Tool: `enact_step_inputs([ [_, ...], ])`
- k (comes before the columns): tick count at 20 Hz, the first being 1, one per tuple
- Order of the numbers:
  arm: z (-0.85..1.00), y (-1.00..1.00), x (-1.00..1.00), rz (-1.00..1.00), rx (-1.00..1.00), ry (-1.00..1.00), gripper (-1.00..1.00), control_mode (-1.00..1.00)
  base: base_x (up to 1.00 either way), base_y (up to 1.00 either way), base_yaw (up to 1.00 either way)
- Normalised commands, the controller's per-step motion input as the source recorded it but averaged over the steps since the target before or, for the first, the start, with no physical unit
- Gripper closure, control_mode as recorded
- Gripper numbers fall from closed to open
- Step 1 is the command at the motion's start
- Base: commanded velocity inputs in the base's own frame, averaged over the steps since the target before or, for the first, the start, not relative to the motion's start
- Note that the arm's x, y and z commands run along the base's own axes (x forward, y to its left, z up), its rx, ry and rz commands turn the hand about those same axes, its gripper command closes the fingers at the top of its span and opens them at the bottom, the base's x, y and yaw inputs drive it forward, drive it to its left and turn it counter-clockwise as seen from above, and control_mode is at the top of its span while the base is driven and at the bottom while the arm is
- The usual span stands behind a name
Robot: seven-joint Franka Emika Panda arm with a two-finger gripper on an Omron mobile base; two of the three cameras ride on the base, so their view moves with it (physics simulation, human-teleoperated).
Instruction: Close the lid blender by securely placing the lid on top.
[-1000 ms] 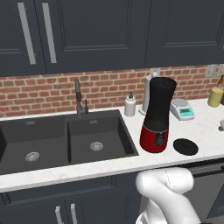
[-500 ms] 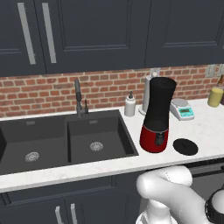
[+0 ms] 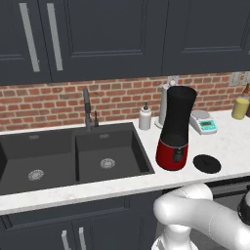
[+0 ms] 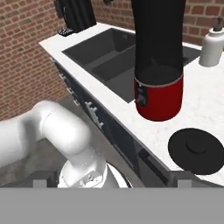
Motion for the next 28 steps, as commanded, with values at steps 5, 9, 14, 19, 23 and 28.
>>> enact_step_inputs([
  [5, -0.26, 0.13, 0.07, 0.19, 0.0, -0.11, -1.0, -1.0, 0.0, 0.0, 0.0],
  [9, -0.26, 0.17, 0.13, 0.12, 0.0, -0.09, -1.0, -1.0, 0.0, 0.0, 0.0],
  [14, -0.28, 0.35, 0.2, 0.02, 0.0, -0.08, -1.0, -1.0, 0.0, 0.0, 0.0],
  [19, -0.31, 0.29, 0.24, 0.0, 0.0, -0.07, -1.0, -1.0, 0.0, 0.0, 0.0],
  [23, -0.31, 0.16, 0.34, 0.0, 0.0, -0.03, -1.0, -1.0, 0.0, 0.0, 0.0],
  [28, -0.21, 0.02, 0.33, 0.0, 0.0, 0.0, -1.0, -1.0, 0.0, 0.0, 0.0],
])
